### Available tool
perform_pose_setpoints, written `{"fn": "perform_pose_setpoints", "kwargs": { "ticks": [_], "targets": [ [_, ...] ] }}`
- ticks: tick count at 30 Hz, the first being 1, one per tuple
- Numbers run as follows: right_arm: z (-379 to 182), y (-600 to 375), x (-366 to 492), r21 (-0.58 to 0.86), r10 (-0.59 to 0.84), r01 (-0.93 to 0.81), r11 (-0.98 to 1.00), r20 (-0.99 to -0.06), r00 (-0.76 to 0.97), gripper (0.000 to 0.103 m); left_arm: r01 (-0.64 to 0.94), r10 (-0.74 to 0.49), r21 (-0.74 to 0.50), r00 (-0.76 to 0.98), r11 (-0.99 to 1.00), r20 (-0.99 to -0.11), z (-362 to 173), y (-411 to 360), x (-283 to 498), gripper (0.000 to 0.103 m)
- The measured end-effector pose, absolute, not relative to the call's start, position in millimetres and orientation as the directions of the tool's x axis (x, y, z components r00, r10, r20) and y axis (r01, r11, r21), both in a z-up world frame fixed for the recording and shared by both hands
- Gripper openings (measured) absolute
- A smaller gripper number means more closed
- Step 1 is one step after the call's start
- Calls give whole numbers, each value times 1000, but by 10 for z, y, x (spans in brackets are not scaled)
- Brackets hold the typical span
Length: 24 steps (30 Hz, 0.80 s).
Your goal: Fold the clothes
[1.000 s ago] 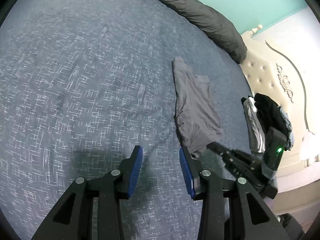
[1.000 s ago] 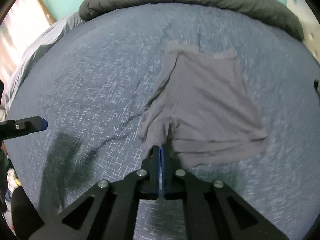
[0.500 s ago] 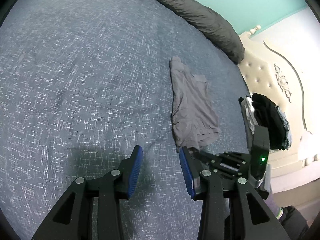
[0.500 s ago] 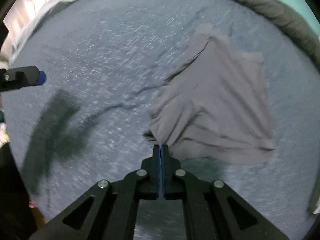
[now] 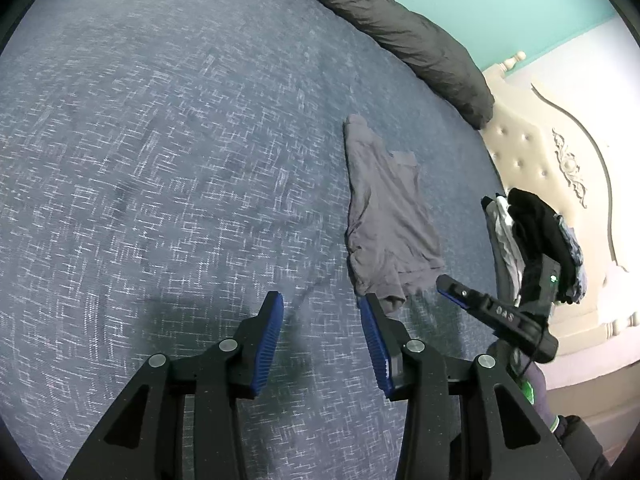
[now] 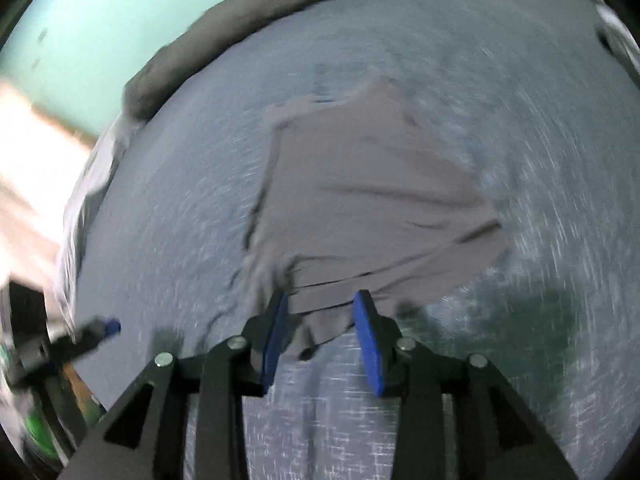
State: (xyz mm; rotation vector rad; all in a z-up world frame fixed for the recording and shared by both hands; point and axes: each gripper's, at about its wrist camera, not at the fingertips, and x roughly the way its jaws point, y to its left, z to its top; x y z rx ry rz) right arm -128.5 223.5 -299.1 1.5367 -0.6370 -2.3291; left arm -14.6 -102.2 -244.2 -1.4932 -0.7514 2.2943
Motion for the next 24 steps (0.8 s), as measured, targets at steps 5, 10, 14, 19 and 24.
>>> {"fn": "perform_pose_setpoints", "kwargs": {
  "ticks": [5,10,14,19,24],
  "targets": [
    [-3209,2290,-1361,585,-512,-98,-805,-769,-382,36,32,513,-573,-408,-819,-756,-2463,-998,-171,44],
    [-3280,2276,-1394,585,-497,-174,-792,-783,-374,36,35,510,-570,-404,-821,-759,-2483,-995,-191,44],
    [-3358,2315,-1426,597,-493,-245,-764,-785,-375,36,36,508,-567,-402,-823,-762,-2498,-992,-207,44],
    [-3390,2353,-1427,636,-509,-280,-719,-756,-411,36,46,504,-567,-402,-822,-764,-2519,-1035,-208,44],
    [-3386,2384,-1424,647,-501,-293,-704,-745,-441,36,52,501,-566,-404,-823,-765,-2528,-1077,-194,44]
  ]
}}
